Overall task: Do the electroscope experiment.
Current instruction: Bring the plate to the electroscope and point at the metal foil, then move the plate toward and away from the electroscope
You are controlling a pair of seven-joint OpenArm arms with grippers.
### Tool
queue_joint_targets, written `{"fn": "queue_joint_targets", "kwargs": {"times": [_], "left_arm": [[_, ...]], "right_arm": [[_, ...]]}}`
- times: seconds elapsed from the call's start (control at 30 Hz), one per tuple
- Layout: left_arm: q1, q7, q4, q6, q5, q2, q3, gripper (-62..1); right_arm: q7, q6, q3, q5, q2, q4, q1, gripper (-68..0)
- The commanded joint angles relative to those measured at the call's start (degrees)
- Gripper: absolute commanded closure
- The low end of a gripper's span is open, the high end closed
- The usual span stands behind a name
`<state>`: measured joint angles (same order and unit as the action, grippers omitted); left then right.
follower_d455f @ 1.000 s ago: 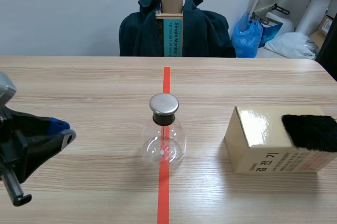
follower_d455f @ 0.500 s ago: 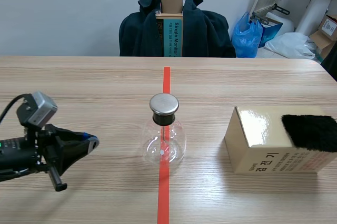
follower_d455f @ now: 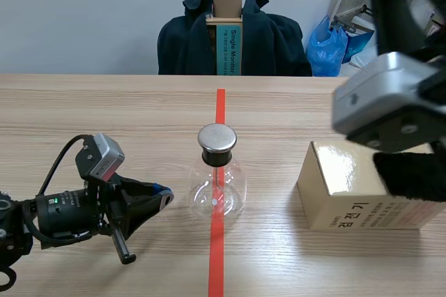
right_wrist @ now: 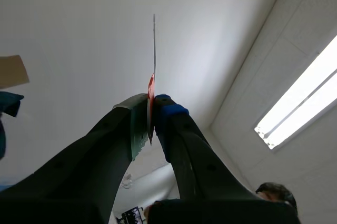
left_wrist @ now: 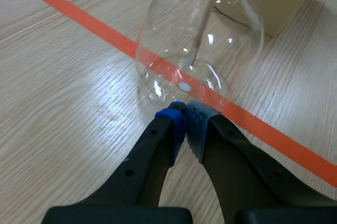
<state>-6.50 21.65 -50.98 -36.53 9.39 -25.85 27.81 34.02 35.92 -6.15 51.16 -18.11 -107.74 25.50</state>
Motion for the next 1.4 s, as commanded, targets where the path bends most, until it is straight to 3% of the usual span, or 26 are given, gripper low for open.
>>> {"fn": "queue_joint_targets", "kwargs": {"times": [0.0,0.33,0.8,1.03,1.23,1.37], "left_arm": [[-0.3,1.4,-1.4,-0.1,0.0,0.1,-0.1,-3.0],[-0.3,1.9,-1.4,0.4,-0.2,0.4,-0.1,-2.9],[-0.3,1.7,-1.4,1.2,-0.2,0.4,-0.1,-2.9],[-0.3,1.7,-1.4,1.2,-0.2,0.4,-0.1,-3.0],[-0.3,1.7,-1.4,1.3,-0.3,0.6,-0.1,-2.9],[-0.3,1.7,-1.4,1.5,-0.3,1.1,-0.1,-2.9]], "right_arm": [[-0.8,0.5,-1.3,1.0,0.6,1.6,-1.7,-0.8],[-3.2,0.3,-7.1,11.8,4.2,13.8,-2.5,-0.8],[-4.6,-1.7,-7.0,13.7,5.4,22.7,-2.5,-0.8],[-5.0,-2.0,-7.0,15.3,5.4,23.6,-2.6,-0.8],[-5.6,-4.3,-7.0,17.8,5.4,23.6,-2.6,-0.8],[-3.0,-4.3,-7.0,18.4,5.4,23.6,-2.6,-0.8]]}}
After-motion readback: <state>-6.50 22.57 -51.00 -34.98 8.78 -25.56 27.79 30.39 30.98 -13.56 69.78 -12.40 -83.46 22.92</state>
